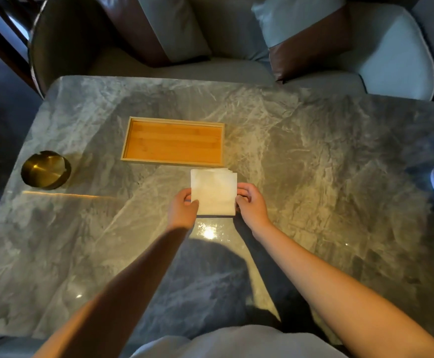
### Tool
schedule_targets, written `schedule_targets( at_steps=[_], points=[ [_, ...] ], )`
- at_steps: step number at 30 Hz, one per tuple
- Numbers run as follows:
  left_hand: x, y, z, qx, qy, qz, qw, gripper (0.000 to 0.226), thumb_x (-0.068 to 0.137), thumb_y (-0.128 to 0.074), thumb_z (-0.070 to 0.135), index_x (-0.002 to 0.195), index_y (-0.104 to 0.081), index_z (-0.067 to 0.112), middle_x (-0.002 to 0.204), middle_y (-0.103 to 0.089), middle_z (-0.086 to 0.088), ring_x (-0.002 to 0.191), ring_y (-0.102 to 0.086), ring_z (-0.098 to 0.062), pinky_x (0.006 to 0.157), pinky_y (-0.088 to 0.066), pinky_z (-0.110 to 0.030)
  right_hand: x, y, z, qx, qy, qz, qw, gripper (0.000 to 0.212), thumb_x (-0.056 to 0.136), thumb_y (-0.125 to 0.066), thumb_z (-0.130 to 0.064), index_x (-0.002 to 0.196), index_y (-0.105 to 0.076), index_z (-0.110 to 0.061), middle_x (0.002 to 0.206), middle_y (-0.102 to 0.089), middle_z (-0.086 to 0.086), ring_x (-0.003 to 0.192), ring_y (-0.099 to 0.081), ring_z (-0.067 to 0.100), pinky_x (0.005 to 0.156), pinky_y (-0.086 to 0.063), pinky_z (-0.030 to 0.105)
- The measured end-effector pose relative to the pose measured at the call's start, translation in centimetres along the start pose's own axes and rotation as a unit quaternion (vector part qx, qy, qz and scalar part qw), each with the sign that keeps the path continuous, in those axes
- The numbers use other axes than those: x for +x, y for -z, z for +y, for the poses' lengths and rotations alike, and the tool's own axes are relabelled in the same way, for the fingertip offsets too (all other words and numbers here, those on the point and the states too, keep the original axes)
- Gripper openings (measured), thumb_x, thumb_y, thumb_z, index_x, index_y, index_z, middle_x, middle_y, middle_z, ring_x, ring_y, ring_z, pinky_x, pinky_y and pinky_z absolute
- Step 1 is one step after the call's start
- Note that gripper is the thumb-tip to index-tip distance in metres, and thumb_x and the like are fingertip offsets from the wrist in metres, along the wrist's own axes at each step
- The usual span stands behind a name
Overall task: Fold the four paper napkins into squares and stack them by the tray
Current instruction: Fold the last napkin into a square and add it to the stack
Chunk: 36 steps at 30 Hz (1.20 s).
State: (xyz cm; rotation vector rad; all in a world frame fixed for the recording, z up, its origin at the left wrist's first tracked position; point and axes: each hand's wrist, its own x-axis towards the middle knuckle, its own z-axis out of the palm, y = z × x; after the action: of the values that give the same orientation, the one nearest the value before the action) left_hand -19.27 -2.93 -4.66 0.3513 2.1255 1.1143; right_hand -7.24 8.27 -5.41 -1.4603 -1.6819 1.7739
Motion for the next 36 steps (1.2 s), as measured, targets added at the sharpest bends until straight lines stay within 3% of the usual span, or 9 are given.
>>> schedule_targets(
  at_steps=[2,6,10,15,18,21,26,31,36],
  points=[
    [0.9,0.0,0.0,0.031,-0.004,0.003,1.000,0.034,0.085,-0.048,-0.002,0.115,-0.061,0.005,0.109,-0.066,-0.017,0.086,-0.060,-0.022,0.071,-0.047,-0.015,0.6,-0.4,-0.1,-0.026,-0.003,-0.024,0.999,0.035,0.094,-0.041,0.002,0.125,-0.051,-0.011,0.127,-0.057,0.007,0.113,-0.055,0.019,0.095,-0.048,0.034],
    [1.7,-0.8,-0.3,0.097,-0.010,-0.009,0.995,0.031,0.084,-0.050,0.001,0.114,-0.056,-0.008,0.115,-0.052,-0.035,0.103,-0.054,-0.043,0.090,-0.045,-0.046,1.4,-0.8,0.4,-0.089,0.016,-0.050,0.995,0.040,0.098,-0.036,-0.003,0.137,-0.041,-0.012,0.142,-0.046,0.007,0.126,-0.045,0.016,0.107,-0.037,0.031],
    [1.8,-1.7,-0.4,0.083,-0.017,0.013,0.996,0.030,0.083,-0.049,0.002,0.112,-0.055,-0.003,0.116,-0.047,-0.029,0.104,-0.048,-0.036,0.091,-0.043,-0.040,2.1,-0.8,0.8,-0.119,0.016,-0.070,0.990,0.044,0.099,-0.035,-0.004,0.141,-0.037,-0.018,0.143,-0.045,0.008,0.130,-0.044,0.023,0.110,-0.038,0.046],
    [2.0,-2.1,-0.8,0.093,-0.033,0.007,0.995,0.039,0.087,-0.050,0.004,0.126,-0.049,0.006,0.126,-0.045,-0.020,0.112,-0.043,-0.024,0.092,-0.036,-0.027,2.5,-0.8,1.0,-0.123,0.042,-0.067,0.989,0.048,0.096,-0.035,0.001,0.140,-0.040,-0.020,0.141,-0.046,0.005,0.128,-0.044,0.019,0.109,-0.038,0.044],
    [1.8,-2.3,-1.2,0.146,-0.066,0.025,0.987,0.048,0.086,-0.053,0.010,0.132,-0.041,0.007,0.132,-0.041,-0.020,0.120,-0.041,-0.031,0.095,-0.035,-0.033,2.6,-1.0,0.7,-0.133,0.069,-0.065,0.987,0.050,0.095,-0.036,0.002,0.141,-0.039,-0.018,0.147,-0.041,0.006,0.135,-0.037,0.020,0.115,-0.031,0.042],
    [1.8,-2.4,-2.1,0.257,-0.095,0.036,0.961,0.066,0.092,-0.048,0.029,0.146,-0.016,0.011,0.155,-0.017,-0.014,0.142,-0.017,-0.032,0.112,-0.020,-0.050,2.7,-1.0,1.0,-0.298,0.188,-0.057,0.934,0.052,0.096,-0.040,-0.006,0.145,-0.033,-0.018,0.158,-0.024,0.002,0.146,-0.018,0.017,0.118,-0.014,0.035],
    [3.1,-3.5,-3.0,0.448,-0.205,-0.076,0.867,0.072,0.096,-0.038,0.027,0.147,0.012,0.017,0.159,0.015,-0.003,0.143,0.019,-0.016,0.116,0.004,-0.051,3.8,-3.2,3.1,-0.548,0.250,-0.102,0.791,0.059,0.098,-0.038,-0.019,0.150,-0.011,-0.022,0.162,-0.004,-0.006,0.148,0.004,0.013,0.115,-0.003,0.055],
    [3.8,-4.2,-4.7,0.507,-0.185,-0.091,0.837,0.086,0.095,-0.037,0.036,0.133,0.039,0.022,0.149,0.036,0.001,0.140,0.029,-0.017,0.115,0.003,-0.054,4.7,-3.2,4.6,-0.592,0.211,-0.121,0.768,0.061,0.099,-0.032,-0.021,0.150,0.002,-0.025,0.162,0.007,-0.009,0.147,0.010,0.012,0.114,0.001,0.059],
    [4.5,-2.6,-5.7,0.453,-0.170,-0.035,0.874,0.065,0.098,-0.024,0.033,0.146,0.017,0.021,0.159,0.014,0.003,0.146,0.011,-0.014,0.116,-0.003,-0.051,5.4,-0.3,4.3,-0.581,0.189,-0.120,0.783,0.063,0.101,-0.033,-0.031,0.150,0.006,-0.023,0.161,0.012,-0.009,0.147,0.010,0.012,0.115,0.001,0.058]
  ],
)
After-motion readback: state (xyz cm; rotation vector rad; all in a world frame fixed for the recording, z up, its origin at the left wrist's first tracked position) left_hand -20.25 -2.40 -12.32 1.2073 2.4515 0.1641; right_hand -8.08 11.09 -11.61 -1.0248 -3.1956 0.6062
